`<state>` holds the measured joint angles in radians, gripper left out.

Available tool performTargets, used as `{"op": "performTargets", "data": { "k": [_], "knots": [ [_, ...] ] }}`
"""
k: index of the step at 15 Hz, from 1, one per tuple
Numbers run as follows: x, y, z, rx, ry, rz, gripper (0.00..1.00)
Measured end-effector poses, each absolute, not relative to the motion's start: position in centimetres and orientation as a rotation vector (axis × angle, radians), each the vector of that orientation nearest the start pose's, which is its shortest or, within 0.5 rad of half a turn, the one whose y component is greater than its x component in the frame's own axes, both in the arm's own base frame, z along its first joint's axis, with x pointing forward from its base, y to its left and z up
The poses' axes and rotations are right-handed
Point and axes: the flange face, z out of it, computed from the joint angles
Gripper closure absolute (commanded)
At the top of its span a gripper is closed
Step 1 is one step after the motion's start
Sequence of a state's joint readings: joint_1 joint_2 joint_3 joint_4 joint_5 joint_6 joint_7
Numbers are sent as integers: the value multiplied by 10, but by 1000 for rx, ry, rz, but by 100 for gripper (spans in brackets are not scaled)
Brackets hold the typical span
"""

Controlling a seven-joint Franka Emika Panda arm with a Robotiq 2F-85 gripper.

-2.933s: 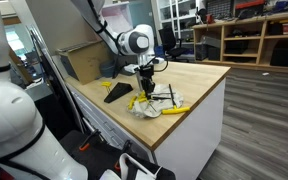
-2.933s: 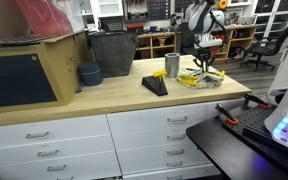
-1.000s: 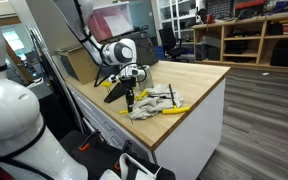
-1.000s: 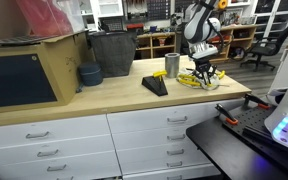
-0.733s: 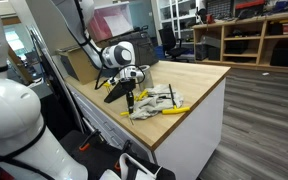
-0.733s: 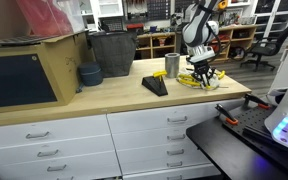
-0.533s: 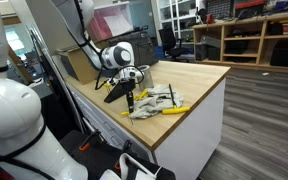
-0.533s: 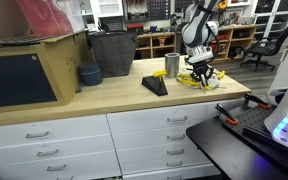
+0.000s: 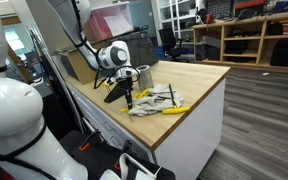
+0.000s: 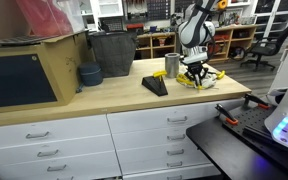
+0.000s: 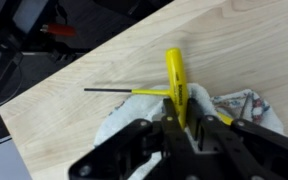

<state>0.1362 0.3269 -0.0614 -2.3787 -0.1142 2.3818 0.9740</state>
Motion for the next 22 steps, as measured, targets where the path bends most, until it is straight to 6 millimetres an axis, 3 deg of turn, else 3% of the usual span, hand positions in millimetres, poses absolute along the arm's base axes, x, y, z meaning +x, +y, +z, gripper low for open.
{"op": "performTargets", "data": {
  "k": [7, 13, 19, 22],
  "knots": [
    [465, 35, 168, -3079, 1313, 363, 2],
    [463, 33, 179, -3072, 1223, 369, 0],
    [451, 54, 210, -3165, 724, 287, 0],
    [435, 67, 212, -3197, 498, 309, 0]
  ]
}}
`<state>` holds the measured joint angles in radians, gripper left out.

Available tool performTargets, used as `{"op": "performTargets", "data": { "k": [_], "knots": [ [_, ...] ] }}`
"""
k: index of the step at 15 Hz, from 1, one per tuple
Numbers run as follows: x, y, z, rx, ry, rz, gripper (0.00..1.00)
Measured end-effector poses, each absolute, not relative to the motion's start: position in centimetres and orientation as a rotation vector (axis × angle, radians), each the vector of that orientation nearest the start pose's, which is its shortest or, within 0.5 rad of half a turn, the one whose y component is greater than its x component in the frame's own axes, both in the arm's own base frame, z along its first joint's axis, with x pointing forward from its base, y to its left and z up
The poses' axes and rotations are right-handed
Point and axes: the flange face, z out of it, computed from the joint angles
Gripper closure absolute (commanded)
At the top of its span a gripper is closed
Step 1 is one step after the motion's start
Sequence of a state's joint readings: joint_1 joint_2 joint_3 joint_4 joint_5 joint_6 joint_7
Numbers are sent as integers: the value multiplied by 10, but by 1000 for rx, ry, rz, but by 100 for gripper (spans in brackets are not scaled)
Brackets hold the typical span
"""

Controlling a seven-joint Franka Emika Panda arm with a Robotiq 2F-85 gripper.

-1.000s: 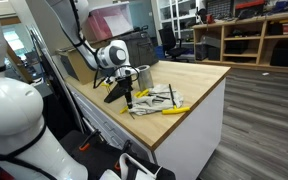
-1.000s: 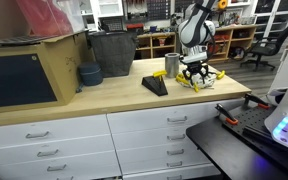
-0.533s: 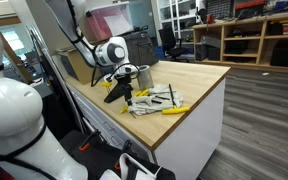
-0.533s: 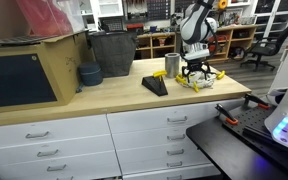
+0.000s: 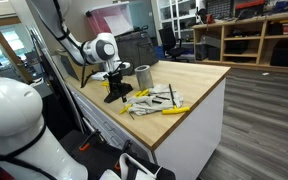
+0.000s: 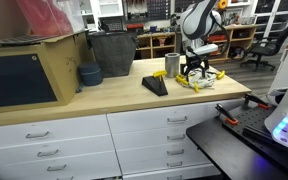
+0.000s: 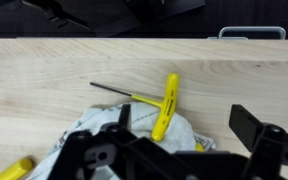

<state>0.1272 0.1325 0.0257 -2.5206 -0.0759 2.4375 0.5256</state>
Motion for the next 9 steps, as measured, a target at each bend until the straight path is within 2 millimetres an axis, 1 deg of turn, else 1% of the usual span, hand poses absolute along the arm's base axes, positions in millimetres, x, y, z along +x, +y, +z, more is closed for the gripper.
{"op": "performTargets", "data": {
  "k": [3, 5, 9],
  "knots": [
    [421, 72, 205, -3201, 466, 324, 0],
    [416, 70, 200, -3190, 505, 287, 0],
    [414, 61, 193, -3145, 639, 169, 0]
  ]
}}
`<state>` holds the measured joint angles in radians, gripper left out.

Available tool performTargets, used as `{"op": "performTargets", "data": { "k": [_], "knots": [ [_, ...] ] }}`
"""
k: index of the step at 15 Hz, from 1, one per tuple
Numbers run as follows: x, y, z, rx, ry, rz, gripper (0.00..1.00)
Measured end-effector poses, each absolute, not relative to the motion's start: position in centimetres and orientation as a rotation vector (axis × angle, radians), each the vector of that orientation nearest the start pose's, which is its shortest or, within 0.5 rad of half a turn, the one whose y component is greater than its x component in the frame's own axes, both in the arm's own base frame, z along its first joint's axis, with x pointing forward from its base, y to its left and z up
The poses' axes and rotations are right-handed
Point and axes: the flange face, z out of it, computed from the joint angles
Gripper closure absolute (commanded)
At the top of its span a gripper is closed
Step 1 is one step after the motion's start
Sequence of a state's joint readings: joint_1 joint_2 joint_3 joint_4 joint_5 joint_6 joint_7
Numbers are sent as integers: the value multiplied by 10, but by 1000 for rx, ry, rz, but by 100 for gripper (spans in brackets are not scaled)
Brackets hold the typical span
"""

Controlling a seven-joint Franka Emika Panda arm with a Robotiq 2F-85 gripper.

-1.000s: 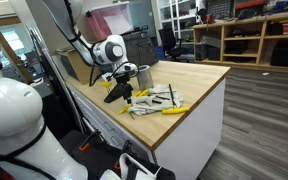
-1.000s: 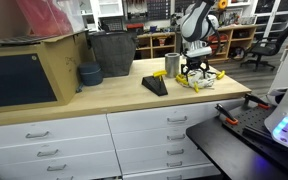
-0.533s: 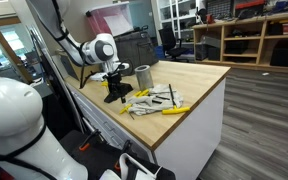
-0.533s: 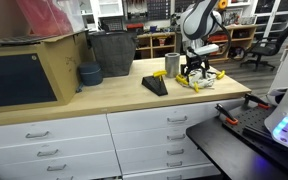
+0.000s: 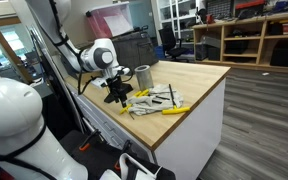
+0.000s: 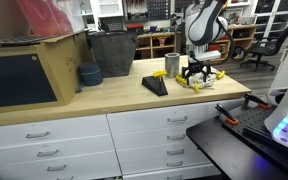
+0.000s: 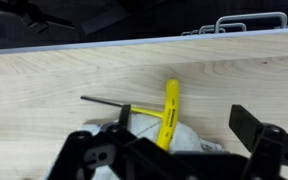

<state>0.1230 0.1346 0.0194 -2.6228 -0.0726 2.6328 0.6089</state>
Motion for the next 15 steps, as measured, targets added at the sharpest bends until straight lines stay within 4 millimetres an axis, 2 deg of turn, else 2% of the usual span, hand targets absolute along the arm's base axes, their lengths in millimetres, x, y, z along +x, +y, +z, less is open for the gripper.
{"op": "performTargets", "data": {
  "k": [4, 5, 6, 8, 9, 12, 15],
  "knots": [
    [404, 52, 173, -3118, 744, 150, 0],
    [401, 50, 166, -3113, 768, 154, 5],
    [399, 48, 161, -3110, 782, 158, 26],
    [395, 45, 151, -3101, 814, 149, 31],
    [395, 46, 150, -3096, 818, 132, 37],
    [395, 53, 152, -3083, 843, 79, 60],
    [395, 50, 155, -3079, 874, 54, 84]
  ]
}}
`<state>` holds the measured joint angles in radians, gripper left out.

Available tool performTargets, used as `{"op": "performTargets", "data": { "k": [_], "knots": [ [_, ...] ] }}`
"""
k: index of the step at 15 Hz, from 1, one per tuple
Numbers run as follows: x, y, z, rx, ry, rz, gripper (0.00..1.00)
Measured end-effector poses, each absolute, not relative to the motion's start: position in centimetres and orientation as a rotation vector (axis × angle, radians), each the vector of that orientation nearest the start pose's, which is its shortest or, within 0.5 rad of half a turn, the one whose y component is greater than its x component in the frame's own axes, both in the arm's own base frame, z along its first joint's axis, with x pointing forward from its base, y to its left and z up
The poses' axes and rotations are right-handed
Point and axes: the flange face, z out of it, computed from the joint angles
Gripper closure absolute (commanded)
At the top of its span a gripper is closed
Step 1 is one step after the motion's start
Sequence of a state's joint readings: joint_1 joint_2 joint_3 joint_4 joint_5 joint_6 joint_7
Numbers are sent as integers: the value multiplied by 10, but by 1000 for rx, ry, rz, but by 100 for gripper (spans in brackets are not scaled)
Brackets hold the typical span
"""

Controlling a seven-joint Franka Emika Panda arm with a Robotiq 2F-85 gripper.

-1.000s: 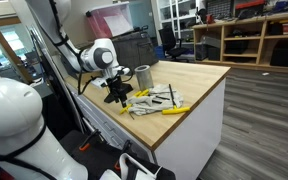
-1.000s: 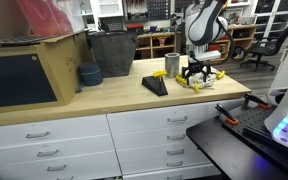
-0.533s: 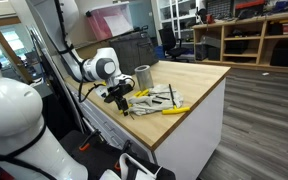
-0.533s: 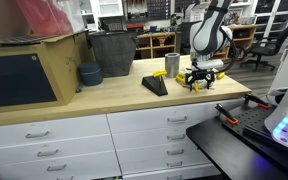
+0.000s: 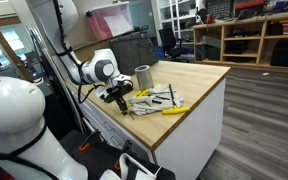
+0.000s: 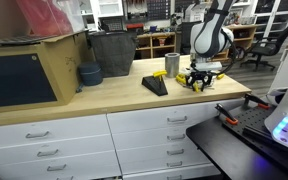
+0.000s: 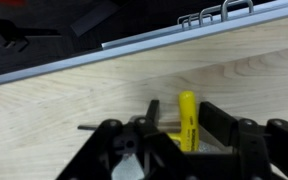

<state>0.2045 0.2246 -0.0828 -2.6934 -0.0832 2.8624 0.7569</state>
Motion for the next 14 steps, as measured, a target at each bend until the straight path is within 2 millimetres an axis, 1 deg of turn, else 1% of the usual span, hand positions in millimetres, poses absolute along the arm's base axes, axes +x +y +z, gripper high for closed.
{"op": "performTargets", "data": {
  "k": [2, 3, 4, 7, 9, 12, 14],
  "knots": [
    [395, 48, 157, -3086, 881, 35, 97],
    [396, 46, 157, -3093, 883, 24, 99],
    [396, 44, 158, -3097, 888, 12, 95],
    [398, 40, 160, -3104, 910, -19, 95],
    [400, 42, 166, -3094, 921, -41, 95],
    [401, 50, 185, -3049, 936, -88, 95],
    [400, 61, 203, -2979, 995, -95, 95]
  ]
}}
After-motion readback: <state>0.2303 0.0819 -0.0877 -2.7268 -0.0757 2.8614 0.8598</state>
